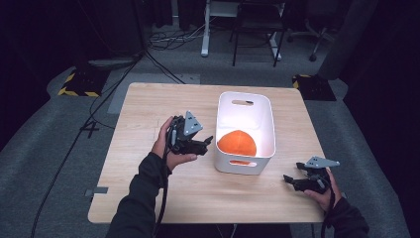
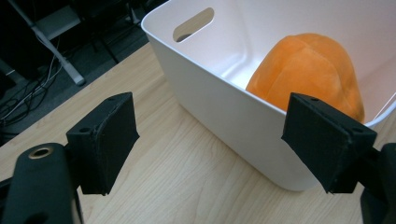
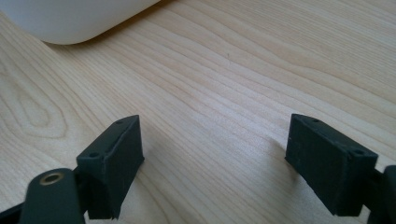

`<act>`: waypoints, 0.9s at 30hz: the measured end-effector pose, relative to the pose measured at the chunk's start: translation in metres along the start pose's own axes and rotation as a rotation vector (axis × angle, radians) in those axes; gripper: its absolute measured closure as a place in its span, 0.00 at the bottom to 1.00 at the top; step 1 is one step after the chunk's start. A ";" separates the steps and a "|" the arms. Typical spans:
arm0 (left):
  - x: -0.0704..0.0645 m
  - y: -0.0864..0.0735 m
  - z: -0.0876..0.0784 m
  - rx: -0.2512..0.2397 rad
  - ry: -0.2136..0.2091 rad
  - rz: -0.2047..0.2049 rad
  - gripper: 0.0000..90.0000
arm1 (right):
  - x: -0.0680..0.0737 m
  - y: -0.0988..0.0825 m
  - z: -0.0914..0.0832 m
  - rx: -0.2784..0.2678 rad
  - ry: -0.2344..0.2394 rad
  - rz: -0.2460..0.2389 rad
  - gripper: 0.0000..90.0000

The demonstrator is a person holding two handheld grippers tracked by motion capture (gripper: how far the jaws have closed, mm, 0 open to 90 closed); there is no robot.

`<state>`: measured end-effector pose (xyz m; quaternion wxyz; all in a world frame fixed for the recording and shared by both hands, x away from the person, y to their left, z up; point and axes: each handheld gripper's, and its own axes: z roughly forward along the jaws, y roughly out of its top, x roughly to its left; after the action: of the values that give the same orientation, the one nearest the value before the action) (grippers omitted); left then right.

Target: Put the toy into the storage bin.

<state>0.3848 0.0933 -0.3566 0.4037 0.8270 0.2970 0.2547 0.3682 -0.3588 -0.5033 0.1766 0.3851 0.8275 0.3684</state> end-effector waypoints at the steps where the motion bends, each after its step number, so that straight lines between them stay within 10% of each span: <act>1: 0.000 -0.001 -0.001 0.004 -0.009 0.004 0.20 | 0.000 0.000 0.000 0.000 0.000 0.000 0.21; 27: -0.004 -0.032 0.002 0.092 0.018 0.020 0.19 | 0.000 0.000 0.000 0.000 0.000 -0.002 0.21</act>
<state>0.3743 0.1047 -0.3847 0.3602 0.8453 0.3036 0.2522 0.3682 -0.3589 -0.5034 0.1770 0.3845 0.8278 0.3681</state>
